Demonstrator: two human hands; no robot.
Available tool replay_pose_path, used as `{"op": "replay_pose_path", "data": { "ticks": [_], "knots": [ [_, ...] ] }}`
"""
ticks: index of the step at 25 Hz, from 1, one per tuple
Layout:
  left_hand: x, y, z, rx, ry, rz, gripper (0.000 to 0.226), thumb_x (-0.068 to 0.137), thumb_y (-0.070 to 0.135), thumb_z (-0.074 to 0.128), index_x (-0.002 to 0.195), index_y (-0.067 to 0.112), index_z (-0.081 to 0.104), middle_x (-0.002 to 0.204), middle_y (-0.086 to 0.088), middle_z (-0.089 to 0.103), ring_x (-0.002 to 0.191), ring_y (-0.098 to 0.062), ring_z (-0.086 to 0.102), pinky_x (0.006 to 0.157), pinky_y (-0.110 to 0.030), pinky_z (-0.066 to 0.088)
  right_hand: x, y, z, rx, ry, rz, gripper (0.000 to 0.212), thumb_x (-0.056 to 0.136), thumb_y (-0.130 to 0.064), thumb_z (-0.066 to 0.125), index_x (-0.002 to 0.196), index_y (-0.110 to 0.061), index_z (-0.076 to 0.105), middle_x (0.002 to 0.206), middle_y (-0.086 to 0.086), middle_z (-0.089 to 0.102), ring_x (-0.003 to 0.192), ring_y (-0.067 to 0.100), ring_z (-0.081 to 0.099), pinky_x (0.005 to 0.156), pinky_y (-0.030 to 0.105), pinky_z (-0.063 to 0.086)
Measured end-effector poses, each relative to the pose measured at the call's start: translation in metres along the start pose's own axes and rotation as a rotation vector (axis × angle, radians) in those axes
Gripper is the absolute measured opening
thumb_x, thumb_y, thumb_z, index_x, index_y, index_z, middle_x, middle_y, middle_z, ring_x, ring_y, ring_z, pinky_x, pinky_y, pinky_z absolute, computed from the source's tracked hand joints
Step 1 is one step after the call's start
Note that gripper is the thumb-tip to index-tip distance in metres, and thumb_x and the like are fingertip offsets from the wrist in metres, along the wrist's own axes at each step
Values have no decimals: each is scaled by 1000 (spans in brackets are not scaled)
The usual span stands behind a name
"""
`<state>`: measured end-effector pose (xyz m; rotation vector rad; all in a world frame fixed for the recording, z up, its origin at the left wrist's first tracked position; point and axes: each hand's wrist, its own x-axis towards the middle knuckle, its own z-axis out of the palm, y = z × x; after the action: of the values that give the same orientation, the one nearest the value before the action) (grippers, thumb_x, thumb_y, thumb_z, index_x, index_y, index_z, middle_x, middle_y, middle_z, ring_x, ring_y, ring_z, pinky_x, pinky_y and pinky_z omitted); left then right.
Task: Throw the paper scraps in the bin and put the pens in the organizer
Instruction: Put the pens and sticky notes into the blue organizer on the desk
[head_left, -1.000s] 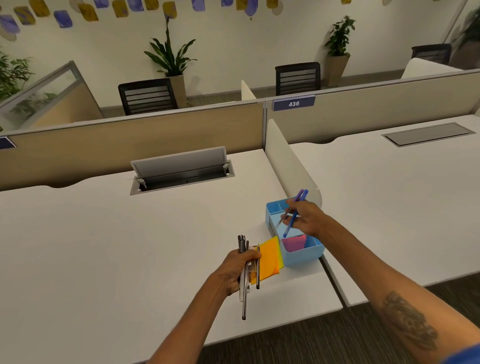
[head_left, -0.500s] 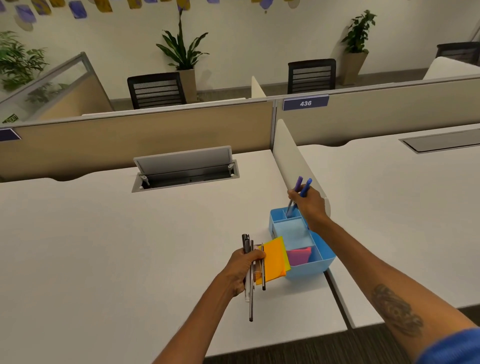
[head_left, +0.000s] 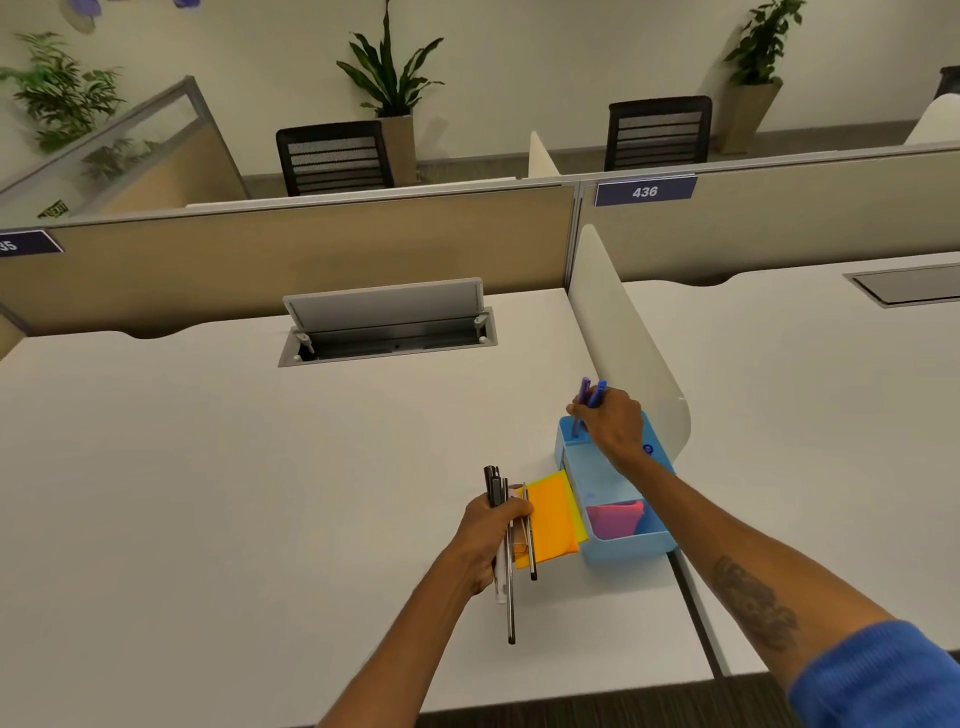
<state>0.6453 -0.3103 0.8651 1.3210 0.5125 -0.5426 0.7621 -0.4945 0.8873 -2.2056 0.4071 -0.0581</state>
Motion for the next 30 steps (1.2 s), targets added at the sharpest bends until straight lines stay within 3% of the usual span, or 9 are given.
{"op": "replay_pose_path", "data": {
  "ticks": [8,11,16,19,21,23,25,27,30],
  "knots": [
    [-1,-5,-1,-23,-15,18,27,93,15,65,119,20,58,100,-3,66,84,-21,70,60,-32,61,1,12,7,-163,-113,-53,9,87,-9,65,93,-2,68,89,16,69,81,26,63,70,30,43],
    [-5,-3,-3,-41,-17,30,28,94,13,63,121,20,58,100,-3,66,83,-21,69,56,-30,61,-4,12,7,-196,-124,-124,15,90,-10,64,102,-2,68,101,17,70,83,21,59,73,27,41],
    [-13,1,-9,-77,-3,47,29,94,11,62,121,18,59,102,-7,68,84,-24,70,60,-33,62,-23,5,2,-97,-156,-159,33,91,-13,66,121,-4,57,117,17,67,103,29,65,85,29,48],
    [-17,3,-13,-92,16,57,32,94,10,62,126,15,57,108,-12,67,86,-26,69,63,-36,61,-46,-2,-2,-48,-83,-185,40,93,-14,63,131,-8,52,132,14,60,115,30,61,96,36,49],
    [-18,5,-15,-98,44,69,33,94,11,62,126,14,56,104,-11,67,85,-26,69,65,-37,60,-65,-7,-2,18,-26,-224,38,96,-20,60,131,-9,53,133,12,60,115,28,62,96,37,51],
    [-20,8,-16,-102,45,78,34,94,11,62,127,13,56,106,-13,67,86,-27,69,72,-41,60,-85,-12,-3,100,-102,-237,31,99,-29,53,125,-12,55,125,13,64,102,22,65,84,30,55],
    [-22,9,-16,-71,34,87,37,95,13,61,131,14,56,117,-17,64,94,-30,66,78,-44,58,-102,-17,-7,88,-283,-212,34,99,-40,48,123,-17,56,121,7,64,96,14,61,74,22,53],
    [-26,9,-14,-25,34,93,38,95,17,61,133,16,54,120,-16,61,94,-29,65,73,-40,58,-112,-19,-14,-36,-409,-197,38,95,-46,54,125,-23,56,119,-3,57,102,14,55,76,23,47],
    [-34,5,-11,-26,5,68,40,95,20,62,134,15,54,122,-18,62,93,-29,67,72,-40,58,-117,-22,-27,-37,-517,-124,38,90,-37,66,124,-24,58,119,4,56,106,23,57,78,26,52]
  ]
}}
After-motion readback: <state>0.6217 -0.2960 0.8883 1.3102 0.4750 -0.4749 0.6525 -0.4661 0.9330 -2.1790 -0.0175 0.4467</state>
